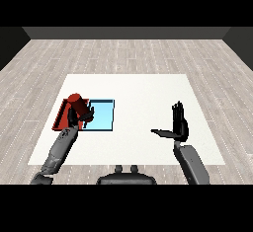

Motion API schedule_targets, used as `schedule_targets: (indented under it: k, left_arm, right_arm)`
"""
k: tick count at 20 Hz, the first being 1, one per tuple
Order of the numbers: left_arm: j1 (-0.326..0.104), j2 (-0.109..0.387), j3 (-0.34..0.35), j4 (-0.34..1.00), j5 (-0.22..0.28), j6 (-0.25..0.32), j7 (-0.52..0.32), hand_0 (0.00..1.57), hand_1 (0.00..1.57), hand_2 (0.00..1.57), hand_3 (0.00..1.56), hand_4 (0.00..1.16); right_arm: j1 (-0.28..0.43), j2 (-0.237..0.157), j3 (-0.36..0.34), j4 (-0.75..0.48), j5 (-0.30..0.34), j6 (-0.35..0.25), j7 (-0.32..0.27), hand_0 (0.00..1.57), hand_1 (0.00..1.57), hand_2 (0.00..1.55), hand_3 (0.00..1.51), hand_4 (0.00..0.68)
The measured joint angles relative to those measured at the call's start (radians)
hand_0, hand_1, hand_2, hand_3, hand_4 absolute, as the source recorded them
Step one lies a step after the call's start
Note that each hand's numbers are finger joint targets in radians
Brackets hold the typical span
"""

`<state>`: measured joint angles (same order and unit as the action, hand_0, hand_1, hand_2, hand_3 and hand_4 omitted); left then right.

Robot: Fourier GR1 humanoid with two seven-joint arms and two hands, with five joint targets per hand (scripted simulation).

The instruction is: Pick the red can and put it in the red box

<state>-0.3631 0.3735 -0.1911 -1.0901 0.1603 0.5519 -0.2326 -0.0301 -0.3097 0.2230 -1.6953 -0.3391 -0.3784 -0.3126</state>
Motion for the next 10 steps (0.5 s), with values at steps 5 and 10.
schedule_targets:
  k: [5, 10]
  left_arm:
    - [-0.076, 0.056, 0.063, 0.201, -0.014, -0.051, 0.015, 1.57, 1.57, 1.55, 1.47, 1.09]
    - [-0.205, 0.065, 0.108, 0.497, -0.05, -0.073, -0.017, 1.57, 1.57, 1.57, 1.5, 1.05]
  right_arm:
    - [0.019, -0.019, -0.039, 0.025, 0.012, 0.001, 0.017, 0.0, 0.0, 0.0, 0.0, 0.0]
    - [-0.009, -0.014, -0.052, 0.08, 0.035, -0.008, 0.034, 0.0, 0.0, 0.0, 0.0, 0.0]
